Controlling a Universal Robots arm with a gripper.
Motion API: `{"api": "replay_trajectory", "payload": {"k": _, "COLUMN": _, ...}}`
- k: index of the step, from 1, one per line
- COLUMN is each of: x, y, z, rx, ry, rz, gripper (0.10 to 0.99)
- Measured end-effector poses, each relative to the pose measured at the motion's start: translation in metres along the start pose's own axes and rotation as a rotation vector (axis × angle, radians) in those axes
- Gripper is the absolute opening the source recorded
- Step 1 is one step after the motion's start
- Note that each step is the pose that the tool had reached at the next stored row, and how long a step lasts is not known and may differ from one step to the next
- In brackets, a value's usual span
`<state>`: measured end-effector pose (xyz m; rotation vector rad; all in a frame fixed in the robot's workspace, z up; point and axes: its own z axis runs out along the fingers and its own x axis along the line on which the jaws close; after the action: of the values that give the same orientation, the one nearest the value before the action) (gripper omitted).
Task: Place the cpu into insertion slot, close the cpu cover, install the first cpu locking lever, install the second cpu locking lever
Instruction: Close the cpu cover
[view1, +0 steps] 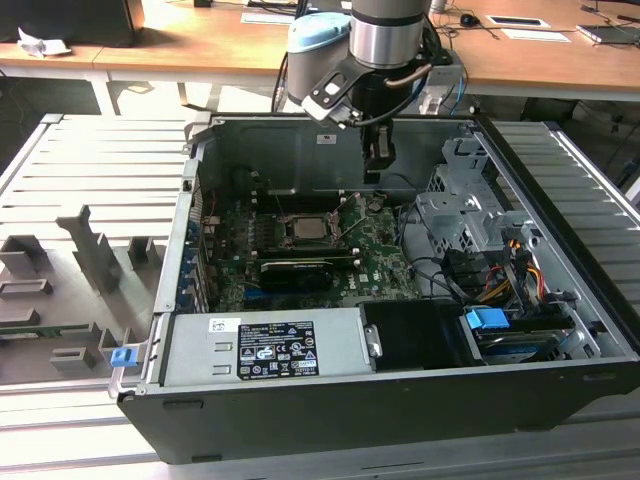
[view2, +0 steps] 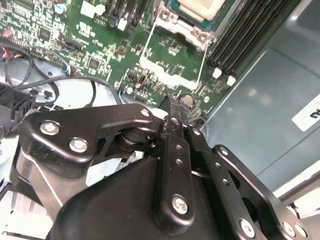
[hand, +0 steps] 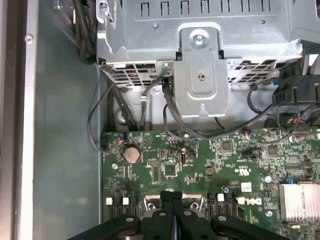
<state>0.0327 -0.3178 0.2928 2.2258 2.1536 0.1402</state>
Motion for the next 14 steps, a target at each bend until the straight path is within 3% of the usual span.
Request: {"api": "replay_trajectory", "payload": {"k": 14, "x": -0.0005, "y": 0.0002, "z": 0.0095, "rx": 0.000, "ry": 0.0001, "rz": 0.000, "gripper": 0.106}}
